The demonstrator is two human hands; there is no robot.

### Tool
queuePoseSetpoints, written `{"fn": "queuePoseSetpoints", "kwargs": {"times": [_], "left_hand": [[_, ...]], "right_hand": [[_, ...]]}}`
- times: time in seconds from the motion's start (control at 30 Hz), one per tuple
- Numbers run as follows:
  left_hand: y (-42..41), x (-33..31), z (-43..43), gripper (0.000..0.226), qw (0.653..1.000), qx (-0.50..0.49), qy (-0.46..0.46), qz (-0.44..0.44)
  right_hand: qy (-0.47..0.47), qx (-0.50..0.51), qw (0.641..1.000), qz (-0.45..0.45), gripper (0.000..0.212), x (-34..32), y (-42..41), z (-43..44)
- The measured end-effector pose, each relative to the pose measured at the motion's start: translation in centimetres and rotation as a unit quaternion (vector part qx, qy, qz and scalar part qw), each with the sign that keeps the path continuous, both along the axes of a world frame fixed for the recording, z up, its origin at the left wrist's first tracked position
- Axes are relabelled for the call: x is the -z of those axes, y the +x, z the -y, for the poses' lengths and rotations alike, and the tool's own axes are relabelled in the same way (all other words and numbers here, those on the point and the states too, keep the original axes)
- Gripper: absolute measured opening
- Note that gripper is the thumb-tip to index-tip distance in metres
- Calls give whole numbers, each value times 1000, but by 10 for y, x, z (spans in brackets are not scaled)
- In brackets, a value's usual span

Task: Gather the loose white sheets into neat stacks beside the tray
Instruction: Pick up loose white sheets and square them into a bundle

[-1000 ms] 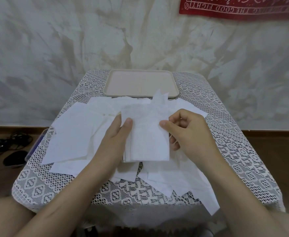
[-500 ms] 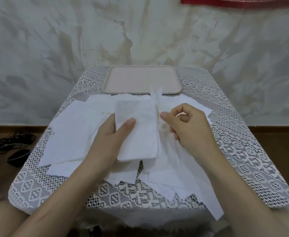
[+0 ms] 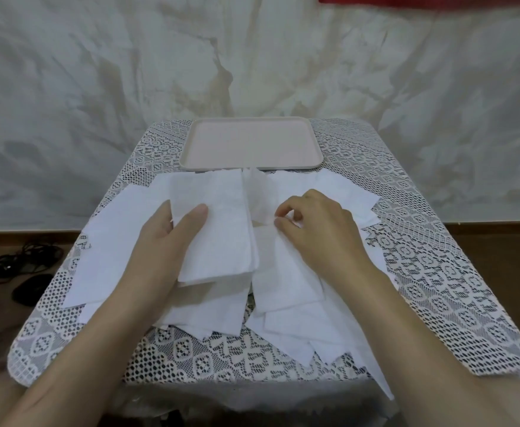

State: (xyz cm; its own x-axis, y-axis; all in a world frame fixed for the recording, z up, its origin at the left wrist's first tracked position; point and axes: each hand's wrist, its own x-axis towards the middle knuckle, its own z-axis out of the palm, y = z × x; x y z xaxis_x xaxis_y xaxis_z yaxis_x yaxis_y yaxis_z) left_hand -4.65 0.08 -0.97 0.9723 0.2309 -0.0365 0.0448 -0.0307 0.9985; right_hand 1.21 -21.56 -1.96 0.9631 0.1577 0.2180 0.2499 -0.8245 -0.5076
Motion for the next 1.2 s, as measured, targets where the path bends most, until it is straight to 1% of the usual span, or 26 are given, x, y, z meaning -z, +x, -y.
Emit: {"fn": "queuePoseSetpoints", "kwargs": {"times": [0.07,0.13,0.2,0.33,0.4,0.47,0.57,0.67,0.73,0.8,0.93,1.03,1.2], "left_hand": [[-2,0,-2,31,1000,3,5,-1],[-4,0,-3,20,1000,4,9,2],[-6,1,-4,18,1000,0,10,0],[-7,2,-4,19,1000,-4,7,-6],[-7,3,-3,18,1000,-6,8,-7],[-6,3,-3,18,1000,-4,6,-5],[-6,2,-4,17,1000,2,10,2],[-5,2,-4,22,1000,6,13,3],[-5,2,-4,18,1000,5,14,4],[-6,2,-3,18,1000,3,13,3],[-9,1,-1,19,1000,7,16,1],[-11,1,2,20,1000,13,12,0],[-9,3,2,19,1000,13,18,1]], "right_hand": [[-4,-6,1000,-10,20,1,2,1],[-8,-14,1000,-24,32,0,2,3],[-23,-19,999,-26,35,1,3,4],[-41,-11,999,-3,16,5,6,0],[-46,-6,999,5,10,5,8,-1],[-46,-5,999,20,9,4,9,-1],[-47,-3,997,64,10,-3,7,2],[-54,0,995,86,11,-18,0,11],[-67,-3,995,74,11,-28,-9,19],[-86,-12,995,48,12,-33,-21,26],[-91,-29,995,-9,15,-24,-38,29],[-54,-39,998,-19,20,-17,-36,30],[-1,-24,999,-39,6,-11,-19,34]]}}
